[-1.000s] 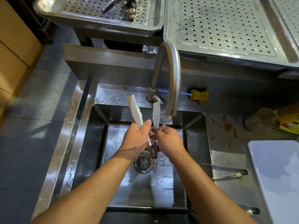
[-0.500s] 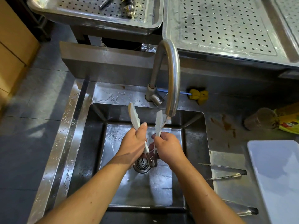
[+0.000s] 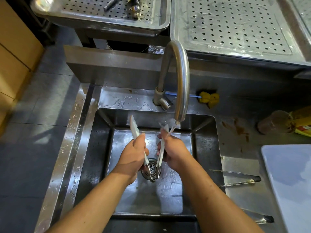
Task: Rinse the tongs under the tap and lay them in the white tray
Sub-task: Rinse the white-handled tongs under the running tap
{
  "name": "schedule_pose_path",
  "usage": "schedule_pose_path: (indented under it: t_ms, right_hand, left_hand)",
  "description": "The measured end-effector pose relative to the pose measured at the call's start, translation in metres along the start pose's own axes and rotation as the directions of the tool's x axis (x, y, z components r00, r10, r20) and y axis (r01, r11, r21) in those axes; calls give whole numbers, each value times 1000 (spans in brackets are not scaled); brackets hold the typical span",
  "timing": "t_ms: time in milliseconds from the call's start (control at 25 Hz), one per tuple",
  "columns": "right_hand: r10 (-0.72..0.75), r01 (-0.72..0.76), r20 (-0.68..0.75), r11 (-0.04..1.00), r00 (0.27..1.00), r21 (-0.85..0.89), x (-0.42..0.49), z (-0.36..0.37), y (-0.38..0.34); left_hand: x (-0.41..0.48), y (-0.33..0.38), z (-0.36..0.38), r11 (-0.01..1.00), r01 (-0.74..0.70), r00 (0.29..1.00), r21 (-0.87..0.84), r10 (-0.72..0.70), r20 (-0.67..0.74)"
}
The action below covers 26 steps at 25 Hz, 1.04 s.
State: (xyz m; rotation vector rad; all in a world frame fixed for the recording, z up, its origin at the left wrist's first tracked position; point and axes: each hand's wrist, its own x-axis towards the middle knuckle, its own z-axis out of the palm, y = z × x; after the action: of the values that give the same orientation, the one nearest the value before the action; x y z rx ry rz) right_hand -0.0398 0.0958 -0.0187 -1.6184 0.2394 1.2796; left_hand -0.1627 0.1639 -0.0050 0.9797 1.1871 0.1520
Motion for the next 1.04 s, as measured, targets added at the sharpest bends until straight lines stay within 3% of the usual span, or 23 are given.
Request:
schedule_pose_path:
  t_ms: [200, 440, 560, 800, 880, 1040]
  right_hand:
    - [-11, -27, 144, 965, 990, 260, -13, 3, -4]
    - [-141, 17, 319, 932, 937, 361, -32, -10, -1]
    - [-100, 2, 273, 940, 957, 340, -29, -12, 0]
    - [52, -53, 12, 963, 999, 264, -13, -6, -10]
    - [51, -59, 35, 959, 998, 277, -13, -6, -10]
    - [-55, -18, 214, 944, 975, 328, -20, -10, 3]
  left_hand:
    - [-1, -16, -11, 982, 178, 983, -60, -180, -37]
    - [3, -25, -14, 967, 247, 969, -66, -246, 15]
    - [2, -26, -11, 954, 283, 959, -95, -279, 51]
    - [1, -35, -9, 948, 310, 949, -73, -304, 89]
    - [0, -36, -8, 950, 306, 950, -68, -299, 94]
    - [0, -35, -7, 957, 288, 954, -30, -284, 92]
